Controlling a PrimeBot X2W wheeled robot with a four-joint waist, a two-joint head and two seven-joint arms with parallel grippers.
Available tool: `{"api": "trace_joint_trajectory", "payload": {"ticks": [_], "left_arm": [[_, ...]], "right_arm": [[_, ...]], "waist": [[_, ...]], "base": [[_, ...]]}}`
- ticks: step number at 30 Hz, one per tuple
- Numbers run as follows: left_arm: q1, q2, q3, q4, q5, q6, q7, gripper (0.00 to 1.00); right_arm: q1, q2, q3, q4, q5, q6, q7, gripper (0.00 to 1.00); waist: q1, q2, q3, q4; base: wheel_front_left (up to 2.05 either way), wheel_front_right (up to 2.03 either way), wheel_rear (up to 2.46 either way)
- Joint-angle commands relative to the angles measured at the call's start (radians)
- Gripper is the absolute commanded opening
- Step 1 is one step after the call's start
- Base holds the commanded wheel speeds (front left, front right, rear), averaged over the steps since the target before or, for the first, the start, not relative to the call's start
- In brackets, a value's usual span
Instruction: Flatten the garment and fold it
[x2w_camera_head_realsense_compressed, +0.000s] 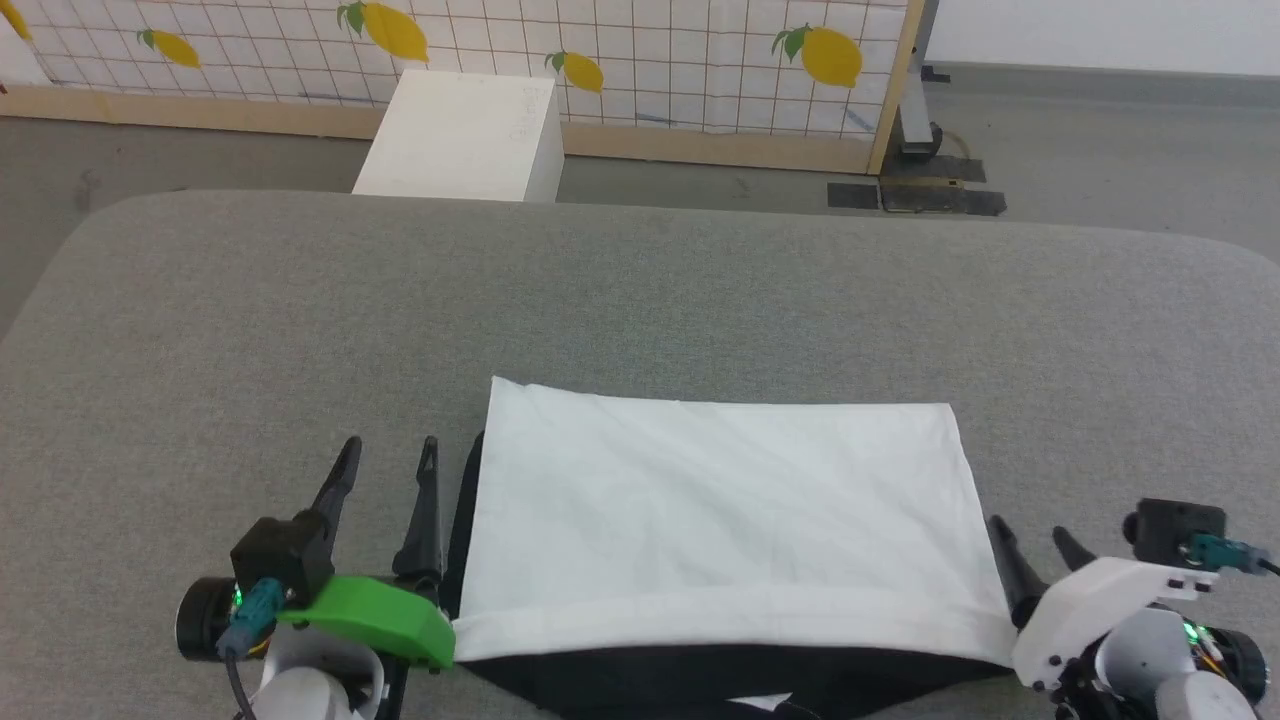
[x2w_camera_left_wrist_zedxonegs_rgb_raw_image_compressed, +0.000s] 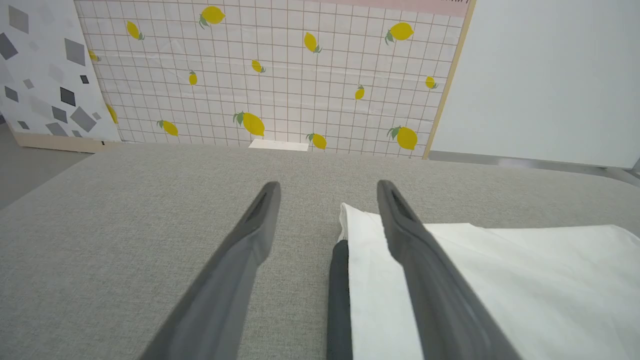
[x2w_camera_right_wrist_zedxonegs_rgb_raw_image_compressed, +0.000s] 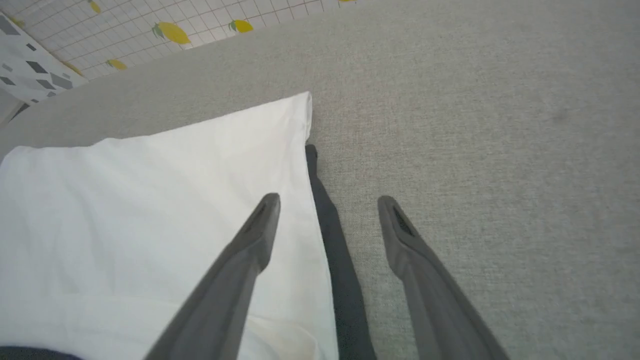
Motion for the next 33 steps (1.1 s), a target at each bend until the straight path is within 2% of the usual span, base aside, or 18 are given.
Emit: {"api": "trace_joint_trajectory", "payload": {"ticks": [1, 8, 14, 15, 16, 17, 18, 25, 33], "left_arm": [[-0.027, -0.009, 0.007, 0.015, 0.016, -0.01, -0.005, 1.0], [-0.086, -0.031, 0.023, 0.075, 0.055, -0.052, -0.005, 1.0], [-0.11, -0.046, 0.039, 0.102, 0.076, -0.067, -0.005, 1.0], [-0.111, -0.048, 0.04, 0.104, 0.079, -0.071, -0.005, 1.0], [-0.112, -0.049, 0.041, 0.106, 0.08, -0.073, -0.005, 1.0], [-0.112, -0.051, 0.043, 0.108, 0.083, -0.076, -0.005, 1.0], [-0.112, -0.052, 0.045, 0.11, 0.084, -0.079, -0.005, 1.0], [-0.103, -0.062, 0.063, 0.115, 0.089, -0.091, -0.005, 1.0], [-0.073, -0.07, 0.089, 0.107, 0.094, -0.098, -0.005, 1.0]], "right_arm": [[-0.029, 0.001, 0.007, 0.027, -0.003, -0.002, 0.011, 1.0], [-0.119, 0.001, 0.011, 0.195, -0.053, -0.002, 0.115, 1.0], [-0.144, 0.001, 0.065, 0.287, -0.032, -0.002, 0.23, 1.0], [-0.144, 0.001, 0.07, 0.292, -0.033, -0.002, 0.24, 0.76], [-0.144, 0.001, 0.069, 0.292, -0.034, -0.002, 0.241, 0.42], [-0.145, 0.001, 0.066, 0.291, -0.037, -0.002, 0.234, 0.17], [-0.146, 0.001, 0.066, 0.289, -0.039, -0.002, 0.228, 0.0], [-0.136, 0.001, 0.018, 0.261, -0.046, -0.002, 0.159, 0.0], [-0.068, 0.001, -0.157, 0.142, -0.126, -0.002, 0.132, 0.0]], "waist": [[0.0001, 0.0115, 0.0, -0.001], [0.0001, 0.0115, 0.003, -0.004], [0.0001, 0.0115, 0.004, -0.005], [0.0001, 0.0115, 0.004, -0.005], [0.0001, 0.0115, 0.004, -0.005], [0.0001, 0.0115, 0.004, -0.006], [0.0001, 0.0115, 0.003, -0.006], [0.0001, 0.0115, -0.007, -0.009], [0.0001, 0.0115, -0.01, -0.017]], "base": [[0.0, 0.0, 0.0], [0.0, 0.0, 0.0], [0.0, 0.0, 0.0], [0.0, 0.0, 0.0], [0.0, 0.0, 0.0], [0.0, 0.0, 0.0], [0.0, 0.0, 0.0], [0.0, 0.0, 0.0], [0.0, 0.0, 0.0]]}}
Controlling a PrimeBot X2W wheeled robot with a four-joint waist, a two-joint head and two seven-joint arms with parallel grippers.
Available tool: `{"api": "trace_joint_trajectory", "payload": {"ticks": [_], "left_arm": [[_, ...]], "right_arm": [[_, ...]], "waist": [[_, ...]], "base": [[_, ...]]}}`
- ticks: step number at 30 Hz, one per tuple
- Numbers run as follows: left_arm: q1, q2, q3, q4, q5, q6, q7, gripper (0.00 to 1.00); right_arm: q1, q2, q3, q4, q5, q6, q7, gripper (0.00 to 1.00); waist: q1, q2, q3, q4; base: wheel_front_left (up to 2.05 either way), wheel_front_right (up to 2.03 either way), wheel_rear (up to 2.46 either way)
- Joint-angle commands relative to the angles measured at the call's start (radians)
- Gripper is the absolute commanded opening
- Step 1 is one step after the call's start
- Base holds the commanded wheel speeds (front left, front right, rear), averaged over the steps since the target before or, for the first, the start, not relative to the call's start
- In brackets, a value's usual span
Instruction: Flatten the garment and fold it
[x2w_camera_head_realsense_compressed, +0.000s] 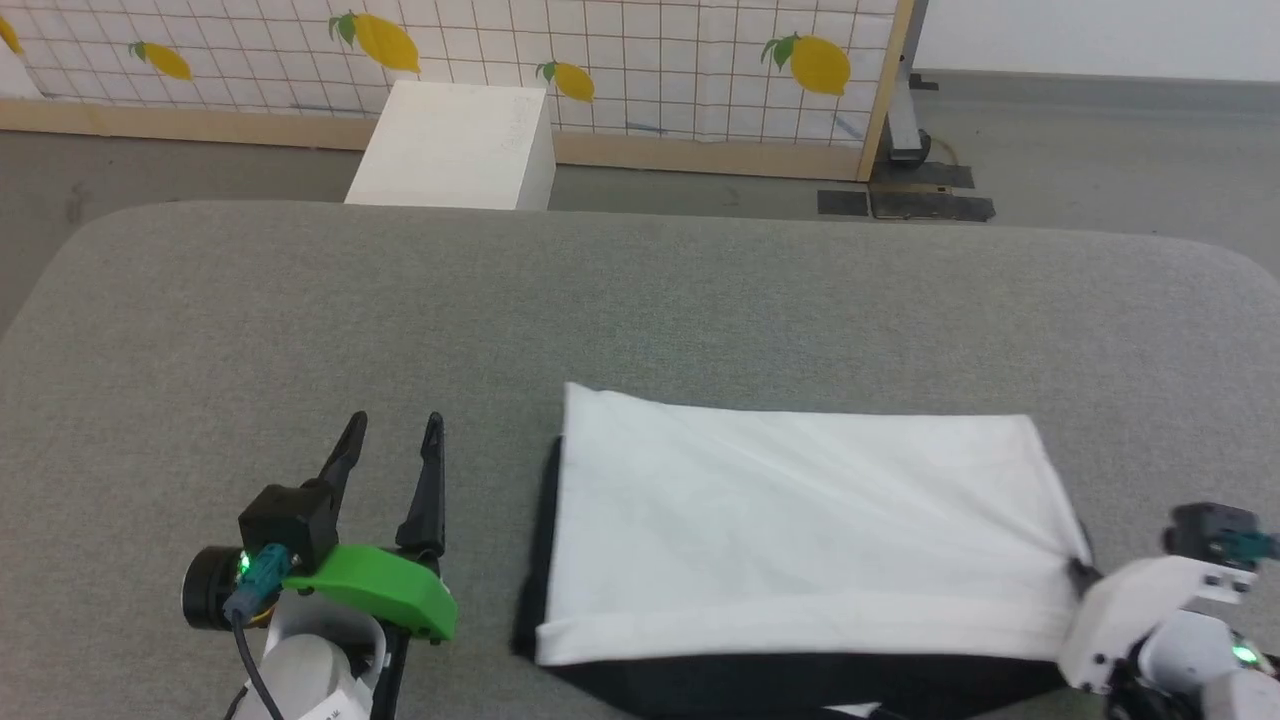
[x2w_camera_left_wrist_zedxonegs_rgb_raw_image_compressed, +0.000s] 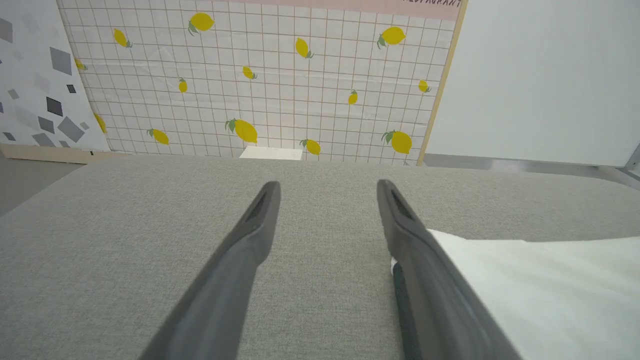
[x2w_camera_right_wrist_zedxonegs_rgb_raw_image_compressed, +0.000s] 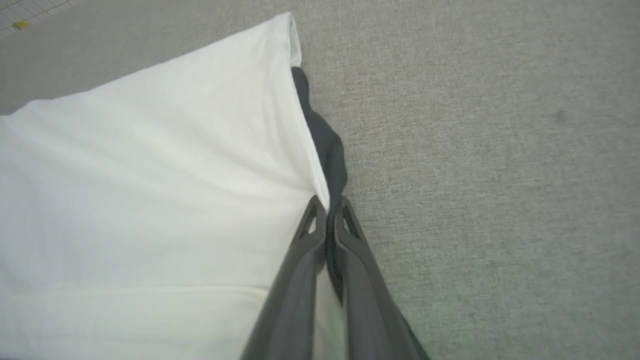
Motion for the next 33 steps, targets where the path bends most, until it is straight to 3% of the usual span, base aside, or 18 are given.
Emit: {"api": "trace_joint_trajectory", "payload": {"ticks": [1, 5, 9, 16, 21, 26, 33], "left_arm": [[0.013, -0.005, 0.006, -0.006, 0.004, -0.006, -0.005, 1.0], [0.023, -0.008, 0.014, -0.011, 0.009, -0.008, -0.005, 1.0], [0.029, -0.012, 0.02, -0.012, 0.012, -0.011, -0.005, 1.0], [0.028, -0.017, 0.02, -0.01, 0.018, -0.018, -0.005, 1.0], [0.019, -0.02, 0.015, -0.009, 0.023, -0.023, -0.005, 1.0], [0.003, -0.024, 0.01, -0.006, 0.025, -0.027, -0.005, 1.0], [-0.012, -0.037, -0.005, 0.002, 0.025, -0.034, -0.005, 1.0]], "right_arm": [[0.02, -0.005, -0.033, -0.028, -0.025, -0.002, -0.005, 0.0], [0.055, -0.005, -0.08, -0.105, -0.072, -0.002, 0.013, 0.0], [0.083, -0.005, -0.051, -0.203, -0.071, -0.002, 0.039, 0.0], [0.13, -0.005, 0.124, -0.469, 0.016, -0.002, 0.134, 0.0], [0.115, -0.005, 0.324, -0.622, 0.022, -0.002, 0.181, 0.0], [0.032, -0.005, 0.523, -0.584, -0.014, -0.002, 0.192, 0.0], [-0.112, -0.005, 0.713, -0.374, -0.04, -0.002, 0.146, 0.0]], "waist": [[0.0, 0.0115, 0.001, -0.003], [0.0, 0.0115, 0.003, -0.008], [0.0, 0.0115, 0.004, -0.011], [0.0, 0.0115, 0.004, 0.0], [0.0, 0.0115, 0.012, 0.014], [0.0, 0.0115, 0.028, 0.036], [0.0, 0.0115, 0.055, 0.077]], "base": [[0.0, 0.0, 0.0], [0.0, 0.0, 0.0], [0.0, 0.0, 0.0], [0.0, 0.0, 0.0], [0.0, 0.0, 0.0], [0.0, 0.0, 0.0], [0.0, 0.0, 0.0]]}}
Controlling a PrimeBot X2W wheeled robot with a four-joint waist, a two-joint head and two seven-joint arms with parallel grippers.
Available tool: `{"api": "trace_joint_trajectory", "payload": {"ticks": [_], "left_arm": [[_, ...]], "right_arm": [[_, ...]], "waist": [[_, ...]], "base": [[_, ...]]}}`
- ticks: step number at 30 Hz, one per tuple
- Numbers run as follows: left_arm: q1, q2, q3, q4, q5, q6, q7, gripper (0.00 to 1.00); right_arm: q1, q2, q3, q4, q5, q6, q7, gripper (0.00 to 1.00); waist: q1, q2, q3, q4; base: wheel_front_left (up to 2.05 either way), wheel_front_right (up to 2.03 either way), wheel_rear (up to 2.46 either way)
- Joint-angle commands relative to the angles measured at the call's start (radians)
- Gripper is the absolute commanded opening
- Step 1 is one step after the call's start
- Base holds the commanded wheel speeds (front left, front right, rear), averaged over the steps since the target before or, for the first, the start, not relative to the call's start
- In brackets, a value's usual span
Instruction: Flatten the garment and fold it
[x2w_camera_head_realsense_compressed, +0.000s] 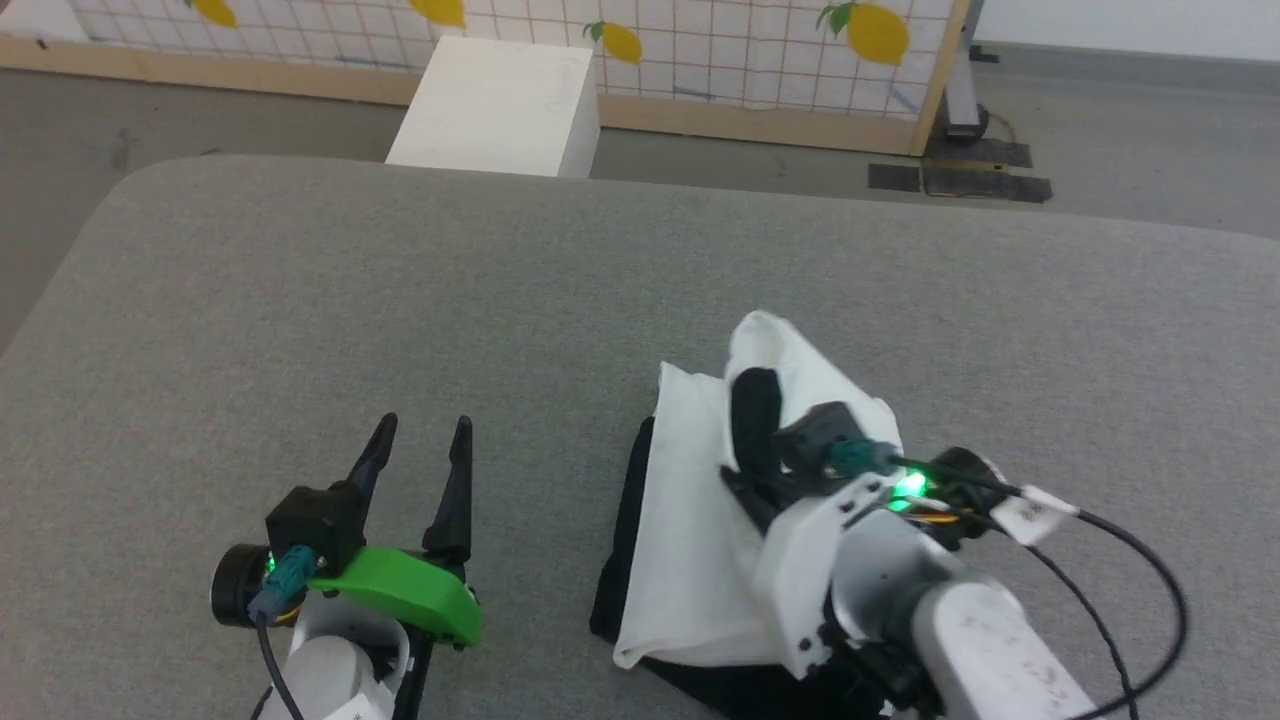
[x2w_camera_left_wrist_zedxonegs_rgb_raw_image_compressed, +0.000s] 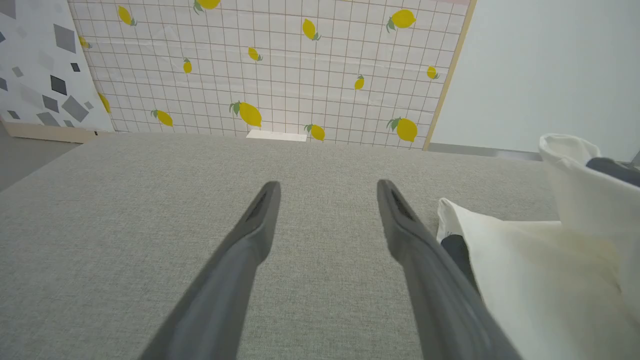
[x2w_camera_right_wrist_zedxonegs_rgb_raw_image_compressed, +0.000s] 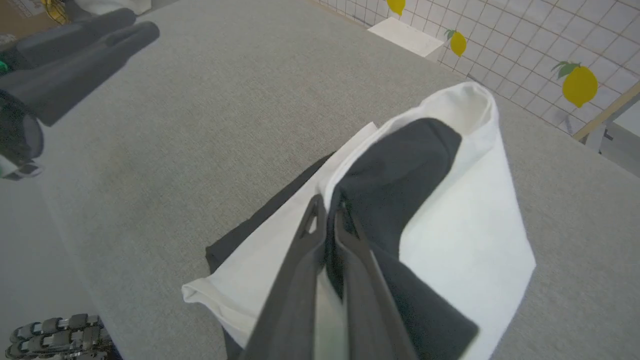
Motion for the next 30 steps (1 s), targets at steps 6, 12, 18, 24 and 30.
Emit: {"api": "trace_joint_trajectory", "payload": {"ticks": [6, 12, 18, 24, 30], "left_arm": [[-0.03, -0.01, 0.003, 0.003, 0.008, -0.007, -0.005, 1.0], [-0.05, -0.016, 0.006, 0.008, 0.011, -0.01, -0.005, 1.0], [-0.047, -0.017, 0.018, 0.013, 0.016, -0.011, -0.005, 1.0], [-0.029, -0.017, 0.03, 0.004, 0.022, -0.012, -0.005, 1.0], [-0.009, -0.015, 0.043, -0.003, 0.027, -0.013, -0.005, 1.0]], "right_arm": [[-0.117, -0.001, 0.105, 0.211, 0.022, -0.002, -0.056, 0.0], [-0.187, -0.001, 0.19, 0.364, 0.099, -0.002, -0.056, 0.46], [-0.202, -0.001, 0.221, 0.38, 0.2, -0.002, -0.058, 1.0], [-0.165, -0.001, 0.123, 0.217, 0.287, -0.002, -0.277, 1.0], [-0.052, -0.001, -0.071, 0.051, 0.31, -0.002, -0.452, 1.0]], "waist": [[0.0, 0.0115, 0.043, 0.035], [0.0, 0.0115, 0.062, 0.042], [0.0, 0.0115, 0.05, 0.02], [0.0, 0.0115, 0.023, -0.01], [0.0, 0.0115, 0.001, -0.04]], "base": [[0.0, 0.0, 0.0], [0.0, 0.0, 0.0], [0.0, 0.0, 0.0], [0.0, 0.0, 0.0], [0.0, 0.0, 0.0]]}}
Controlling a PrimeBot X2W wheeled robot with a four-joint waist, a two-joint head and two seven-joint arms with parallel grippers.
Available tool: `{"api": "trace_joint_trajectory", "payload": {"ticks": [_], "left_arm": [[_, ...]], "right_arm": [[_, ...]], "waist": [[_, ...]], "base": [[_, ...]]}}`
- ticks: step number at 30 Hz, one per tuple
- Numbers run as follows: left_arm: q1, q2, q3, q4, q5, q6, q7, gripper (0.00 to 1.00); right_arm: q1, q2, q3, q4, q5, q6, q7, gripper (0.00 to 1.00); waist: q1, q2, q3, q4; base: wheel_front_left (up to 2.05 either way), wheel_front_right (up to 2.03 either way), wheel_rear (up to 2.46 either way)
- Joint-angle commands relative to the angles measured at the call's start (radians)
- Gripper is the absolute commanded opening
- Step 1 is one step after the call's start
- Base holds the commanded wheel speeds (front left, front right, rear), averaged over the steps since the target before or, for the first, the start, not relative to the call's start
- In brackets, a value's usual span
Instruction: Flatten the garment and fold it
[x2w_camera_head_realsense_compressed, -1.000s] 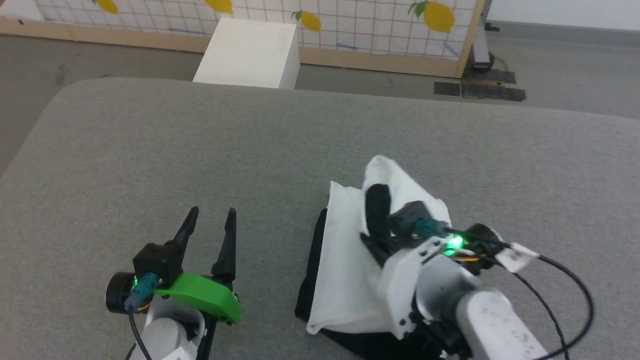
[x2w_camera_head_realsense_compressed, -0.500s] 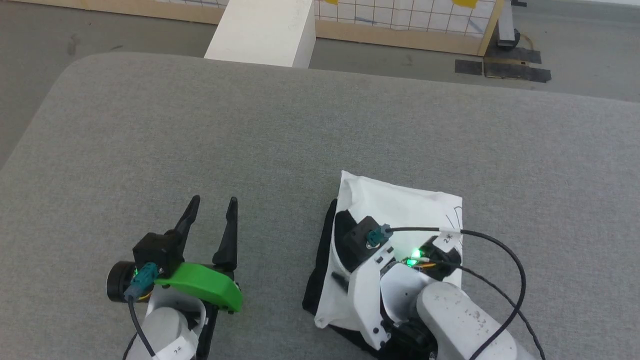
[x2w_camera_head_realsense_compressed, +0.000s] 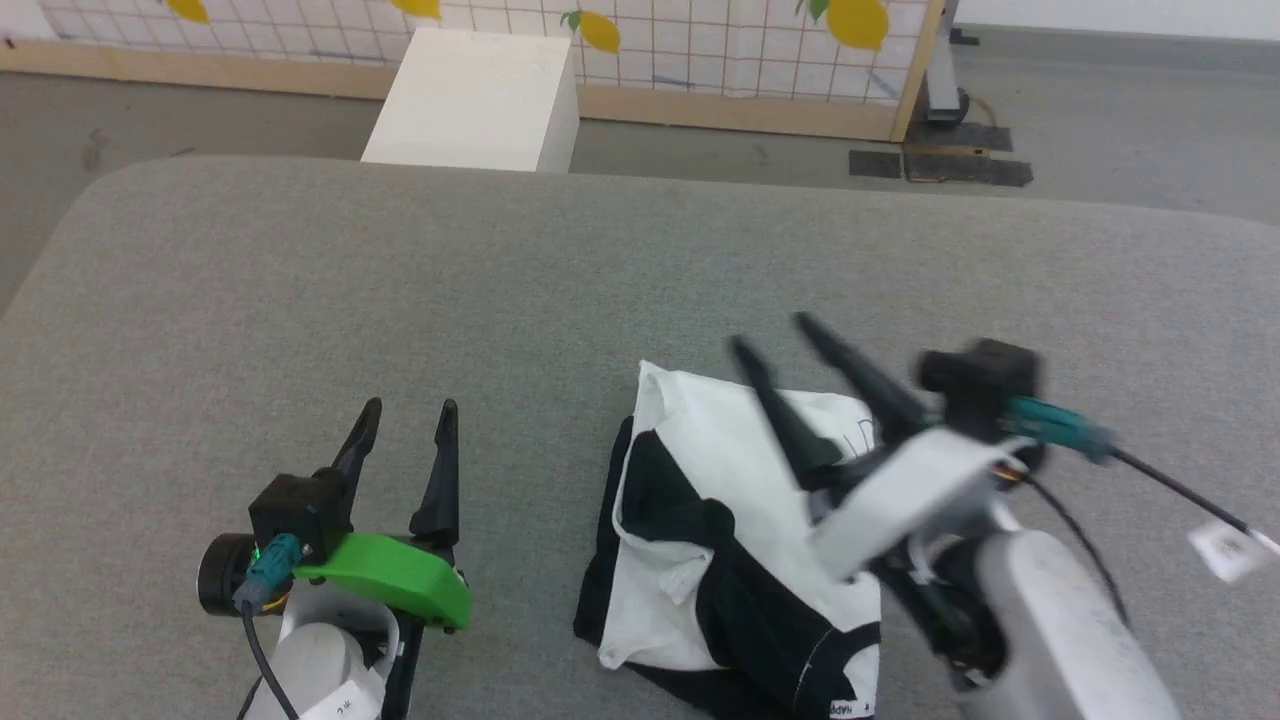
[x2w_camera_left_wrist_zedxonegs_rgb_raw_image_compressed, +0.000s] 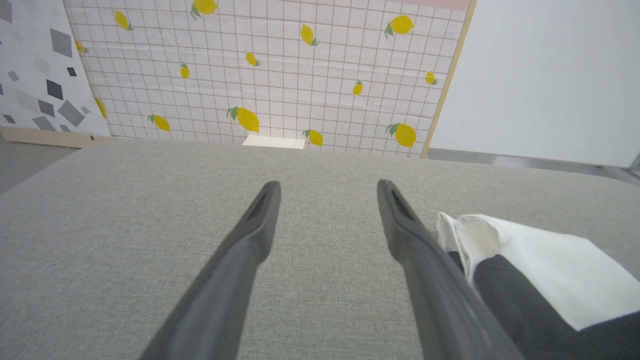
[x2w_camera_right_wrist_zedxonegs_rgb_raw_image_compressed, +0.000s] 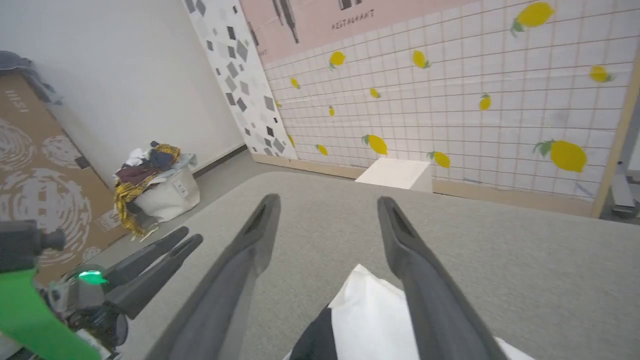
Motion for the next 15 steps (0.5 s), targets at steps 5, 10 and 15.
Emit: {"api": "trace_joint_trajectory", "payload": {"ticks": [5, 10, 15], "left_arm": [[0.017, 0.001, 0.004, -0.008, 0.014, -0.005, -0.005, 1.0], [0.021, 0.002, 0.005, -0.012, 0.015, -0.006, -0.005, 1.0], [0.02, 0.001, -0.007, -0.01, 0.017, -0.006, -0.005, 1.0]], "right_arm": [[0.128, -0.002, -0.176, -0.05, 0.014, -0.002, -0.036, 1.0], [0.204, -0.002, -0.267, 0.034, 0.019, -0.002, 0.032, 1.0], [0.212, -0.002, -0.275, 0.157, 0.017, -0.002, 0.114, 1.0]], "waist": [[0.0, 0.0115, -0.021, -0.021], [0.0, 0.0115, -0.023, -0.027], [0.0, 0.0115, -0.02, -0.021]], "base": [[0.0, 0.0, 0.0], [0.0, 0.0, 0.0], [0.0, 0.0, 0.0]]}}
